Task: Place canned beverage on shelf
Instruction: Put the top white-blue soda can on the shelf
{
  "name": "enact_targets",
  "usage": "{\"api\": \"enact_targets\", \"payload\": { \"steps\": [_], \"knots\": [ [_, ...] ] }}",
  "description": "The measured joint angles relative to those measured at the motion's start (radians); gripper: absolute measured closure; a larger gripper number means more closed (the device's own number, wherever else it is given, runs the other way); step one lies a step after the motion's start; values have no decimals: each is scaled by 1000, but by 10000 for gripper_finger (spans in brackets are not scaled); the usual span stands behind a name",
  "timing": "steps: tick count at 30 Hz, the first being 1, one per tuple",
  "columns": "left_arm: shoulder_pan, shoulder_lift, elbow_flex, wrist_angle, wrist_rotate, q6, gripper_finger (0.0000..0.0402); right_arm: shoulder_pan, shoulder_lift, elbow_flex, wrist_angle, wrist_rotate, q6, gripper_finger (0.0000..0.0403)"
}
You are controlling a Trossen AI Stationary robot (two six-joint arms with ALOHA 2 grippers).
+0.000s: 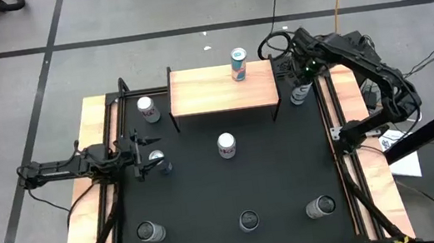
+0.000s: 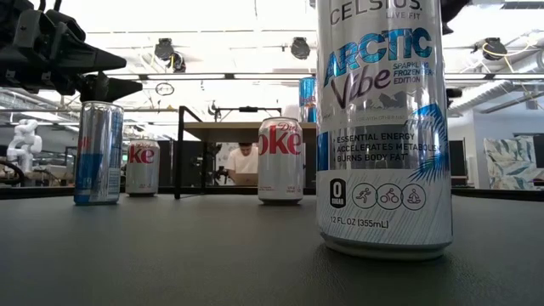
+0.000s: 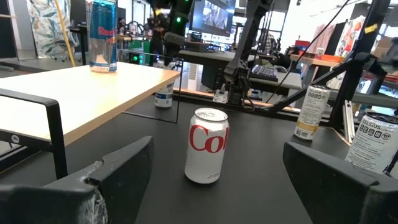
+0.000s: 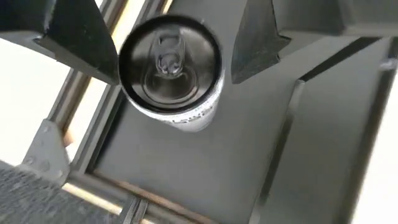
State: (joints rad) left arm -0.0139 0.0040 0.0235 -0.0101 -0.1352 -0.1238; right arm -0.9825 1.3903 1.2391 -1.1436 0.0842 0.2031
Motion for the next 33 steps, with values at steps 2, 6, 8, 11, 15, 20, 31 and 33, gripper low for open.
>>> {"api": "enact_targets", "payload": {
  "steps": [2,6,8,11,15,20,31,33],
  "knots": [
    [0,0,0,0,0,0,41,0,0,-40,42,33,-4,117],
    [0,0,0,0,0,0,41,-8,1,-96,97,10,-12,117],
    [0,0,0,0,0,0,41,-9,1,-110,115,-7,-23,117],
    [0,0,0,0,0,0,41,-8,1,-114,117,-4,-39,122],
    [0,0,0,0,0,0,41,-9,1,-114,120,-6,-46,149],
    [0,0,0,1,0,0,41,-9,0,-114,120,-7,-51,174],
    [0,0,0,1,0,0,41,-9,2,0,12,-12,-63,174],
    [0,0,0,1,0,0,41,-8,2,50,-18,-10,-62,174]
  ]
}}
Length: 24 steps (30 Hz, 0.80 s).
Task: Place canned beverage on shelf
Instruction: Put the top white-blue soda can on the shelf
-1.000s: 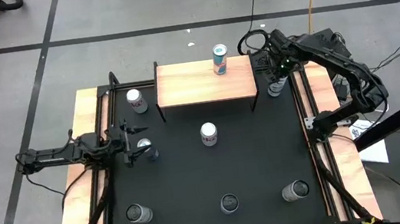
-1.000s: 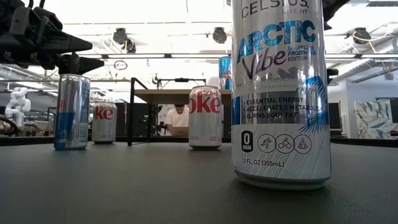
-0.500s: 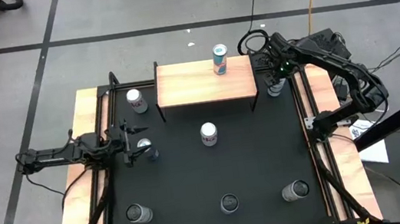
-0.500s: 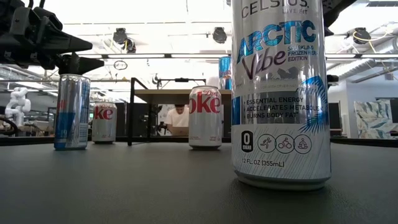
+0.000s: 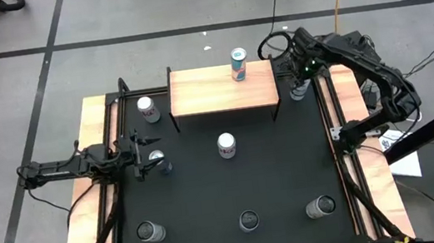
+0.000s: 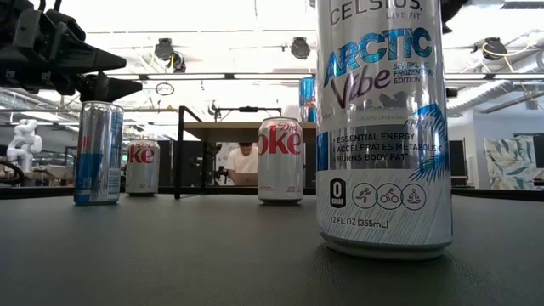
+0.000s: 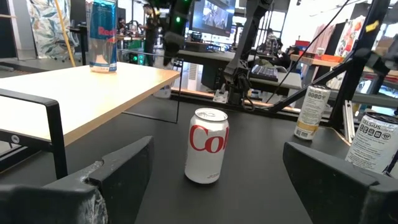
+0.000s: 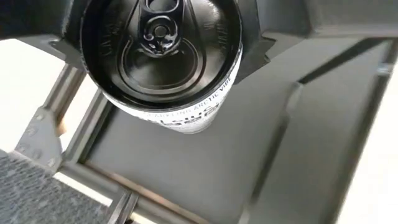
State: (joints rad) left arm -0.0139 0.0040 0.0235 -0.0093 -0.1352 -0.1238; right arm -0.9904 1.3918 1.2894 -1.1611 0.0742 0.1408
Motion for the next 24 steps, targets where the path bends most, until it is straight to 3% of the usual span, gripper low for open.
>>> {"api": "enact_targets", "payload": {
  "steps": [16,24],
  "knots": [
    [0,0,0,0,0,0,41,30,-2,423,-113,-5,-22,174],
    [0,0,0,0,0,0,41,45,-1,532,-105,-105,0,174]
  ]
}}
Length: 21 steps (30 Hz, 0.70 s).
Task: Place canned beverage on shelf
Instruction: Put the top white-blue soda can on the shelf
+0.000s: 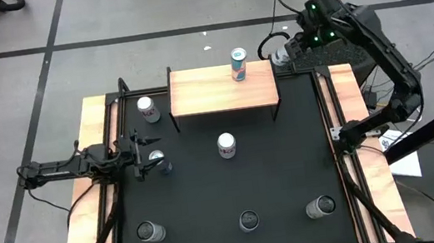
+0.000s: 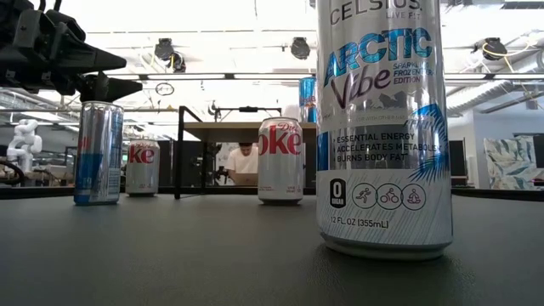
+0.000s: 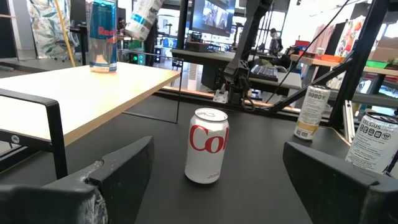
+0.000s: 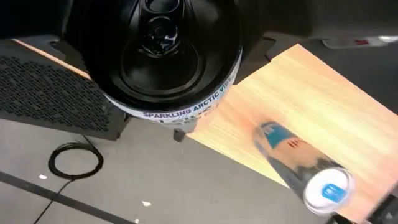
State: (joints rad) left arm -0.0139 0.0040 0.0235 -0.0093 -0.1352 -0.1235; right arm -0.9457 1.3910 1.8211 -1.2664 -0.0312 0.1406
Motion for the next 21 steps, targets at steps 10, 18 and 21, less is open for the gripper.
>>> {"api": "enact_targets", "payload": {
  "steps": [10,18,21],
  "knots": [
    [0,0,0,0,0,1,41,59,19,3,100,-85,34,174],
    [0,0,0,0,0,0,41,75,73,3,117,-76,28,174],
    [0,0,0,0,0,0,41,78,94,3,118,-79,15,174]
  ]
}}
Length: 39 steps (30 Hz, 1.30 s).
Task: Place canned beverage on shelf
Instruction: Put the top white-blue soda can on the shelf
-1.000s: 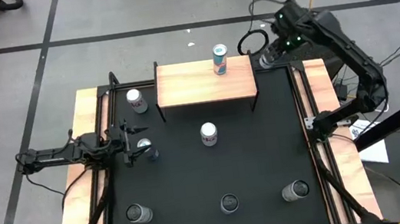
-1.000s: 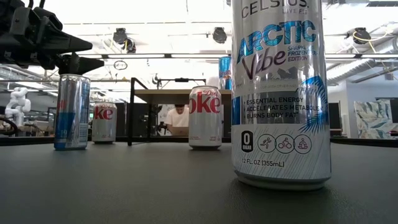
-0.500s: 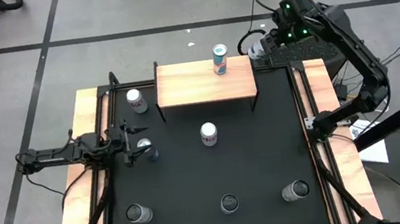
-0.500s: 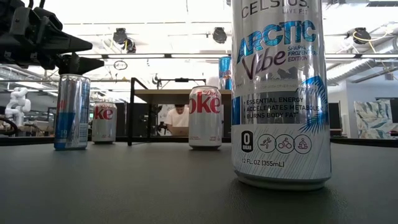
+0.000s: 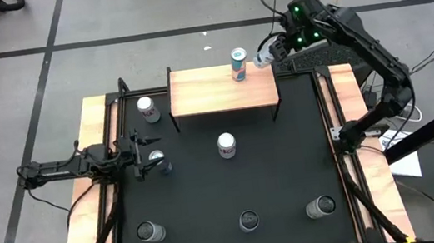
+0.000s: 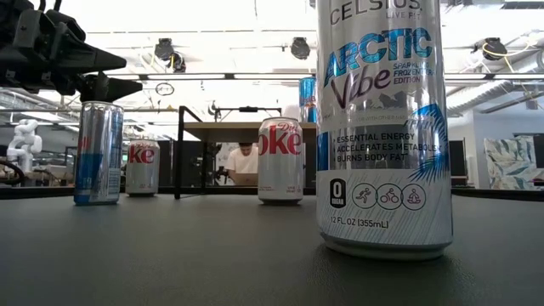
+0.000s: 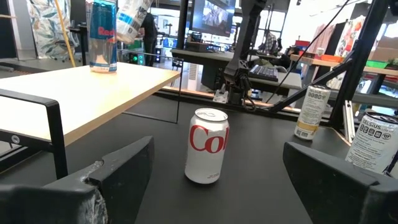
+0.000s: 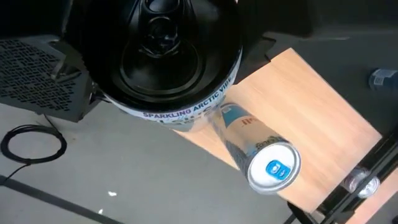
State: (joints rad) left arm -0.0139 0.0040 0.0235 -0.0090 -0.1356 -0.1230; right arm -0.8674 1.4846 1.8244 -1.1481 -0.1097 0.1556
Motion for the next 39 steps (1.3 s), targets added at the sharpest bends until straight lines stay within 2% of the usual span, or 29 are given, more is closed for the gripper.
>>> {"api": "enact_targets", "payload": {
  "steps": [13,20,25,39],
  "knots": [
    [0,0,0,0,0,0,41,8,22,0,-25,7,-9,174],
    [0,0,0,0,0,0,41,23,79,0,-36,12,-16,174],
    [0,0,0,0,0,0,41,27,98,0,-49,95,-47,174],
    [0,0,0,0,0,0,41,32,100,1,-83,101,-48,172]
  ]
}}
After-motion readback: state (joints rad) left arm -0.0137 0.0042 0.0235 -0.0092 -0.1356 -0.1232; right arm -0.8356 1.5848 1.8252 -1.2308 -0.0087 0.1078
